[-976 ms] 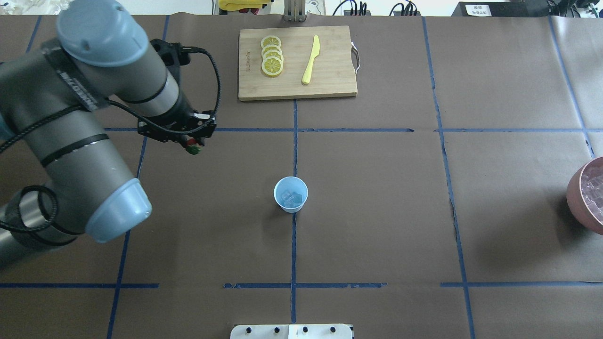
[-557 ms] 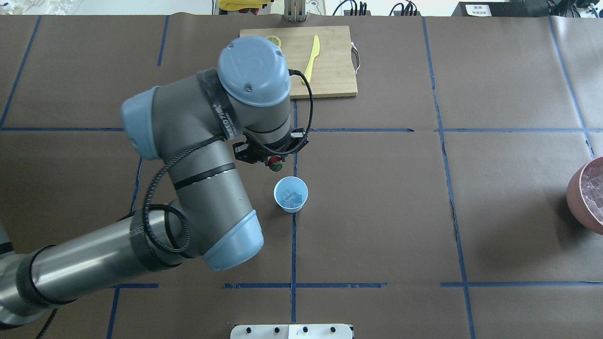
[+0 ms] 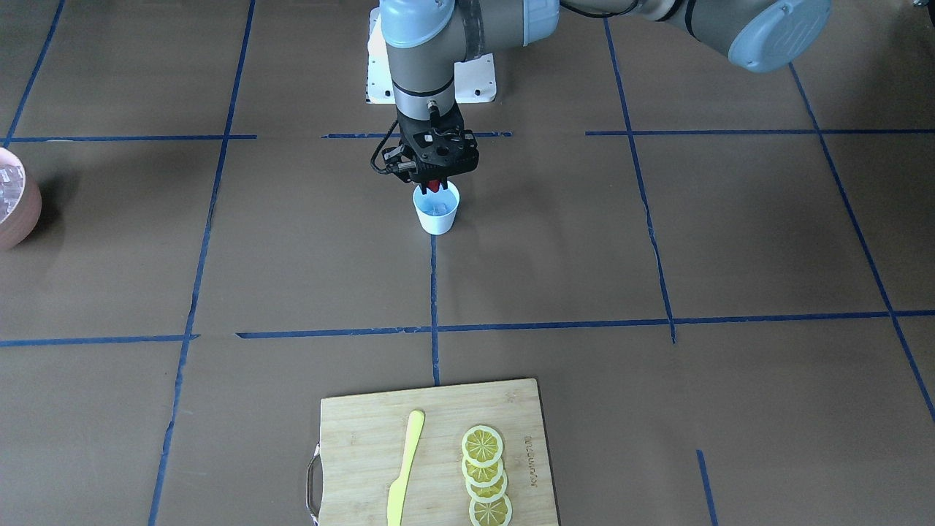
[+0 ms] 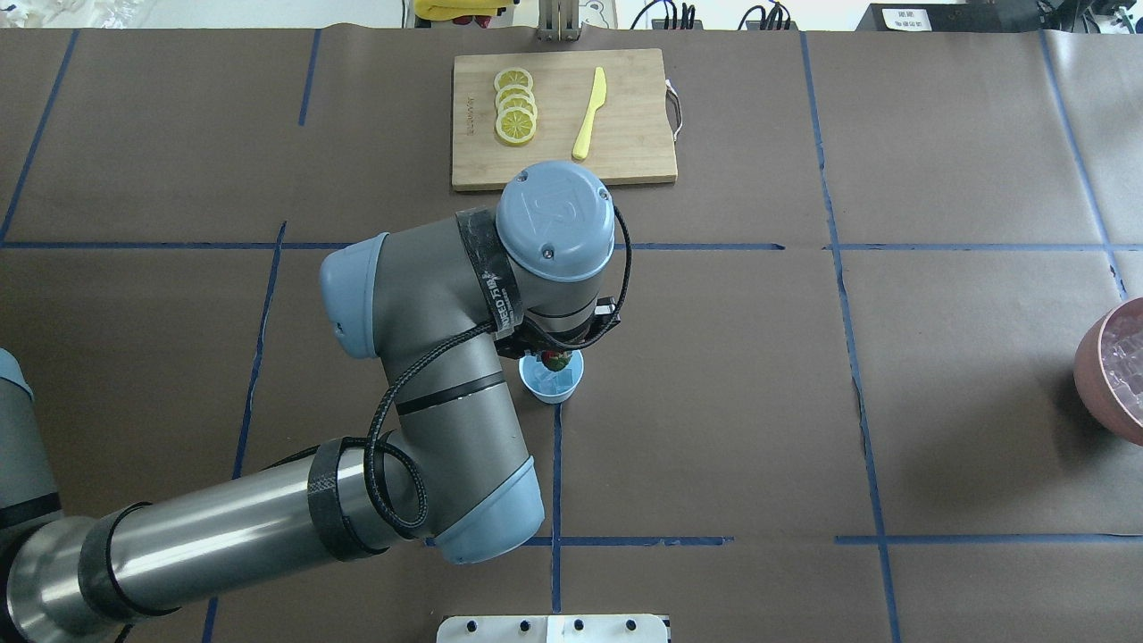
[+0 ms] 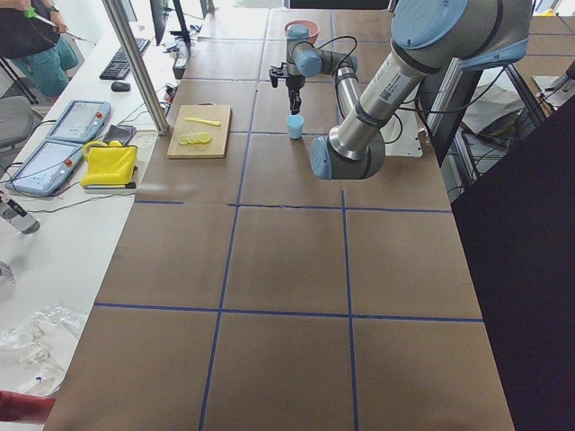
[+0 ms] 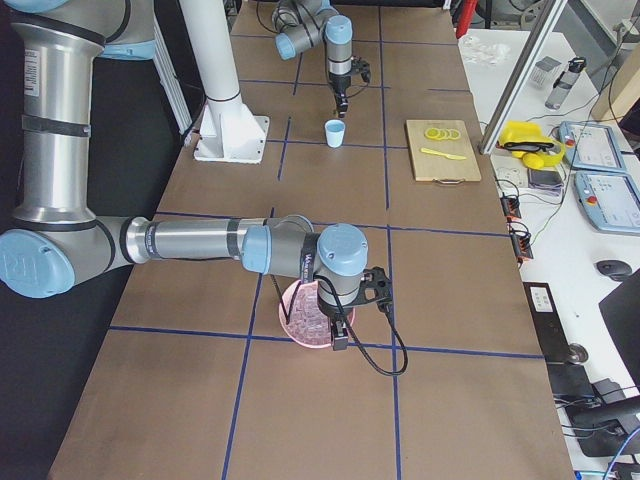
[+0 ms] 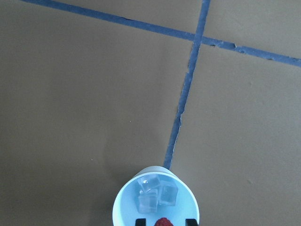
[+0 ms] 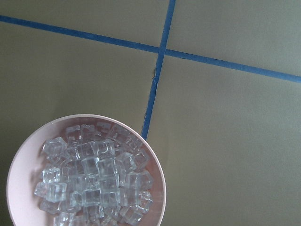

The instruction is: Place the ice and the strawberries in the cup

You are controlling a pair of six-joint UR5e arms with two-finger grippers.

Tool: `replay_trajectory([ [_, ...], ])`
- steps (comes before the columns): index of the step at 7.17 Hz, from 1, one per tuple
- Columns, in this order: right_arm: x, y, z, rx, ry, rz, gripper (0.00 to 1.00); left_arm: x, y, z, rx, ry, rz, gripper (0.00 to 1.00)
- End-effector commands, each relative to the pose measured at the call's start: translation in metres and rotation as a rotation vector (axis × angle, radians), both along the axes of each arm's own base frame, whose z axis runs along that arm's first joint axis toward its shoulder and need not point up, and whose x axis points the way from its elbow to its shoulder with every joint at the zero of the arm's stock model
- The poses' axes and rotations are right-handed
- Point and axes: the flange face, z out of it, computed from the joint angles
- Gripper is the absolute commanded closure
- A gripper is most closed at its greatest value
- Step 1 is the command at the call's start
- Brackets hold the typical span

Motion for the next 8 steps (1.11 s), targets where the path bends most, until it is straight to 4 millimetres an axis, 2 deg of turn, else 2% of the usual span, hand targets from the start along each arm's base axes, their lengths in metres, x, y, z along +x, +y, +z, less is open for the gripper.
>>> replay_trajectory([
  [1,0.0,-0.001,-0.001,0.002,0.0,0.0,0.01,-0.001,0.001,0.005,0.002,-0.001,0.004,0.55],
  [2,0.0,-0.001,-0.001,0.003,0.0,0.0,0.01,0.0,0.002,0.004,0.004,0.001,0.006,0.01],
  [4,0.0,-0.001,-0.002,0.005,0.0,0.0,0.01,-0.003,0.003,0.0,0.015,0.009,0.014,0.0],
  [5,0.0,0.0,0.0,0.002,0.002,0.0,0.01,-0.016,-0.001,0.0,0.067,0.008,0.055,0.0],
  [6,0.0,-0.001,-0.001,0.003,0.002,0.0,0.01,-0.045,-0.002,0.039,0.146,-0.016,0.128,0.0],
  [8,0.0,-0.001,-0.001,0.004,0.003,-0.002,0.01,-0.156,-0.04,0.111,0.284,-0.028,0.293,0.0],
])
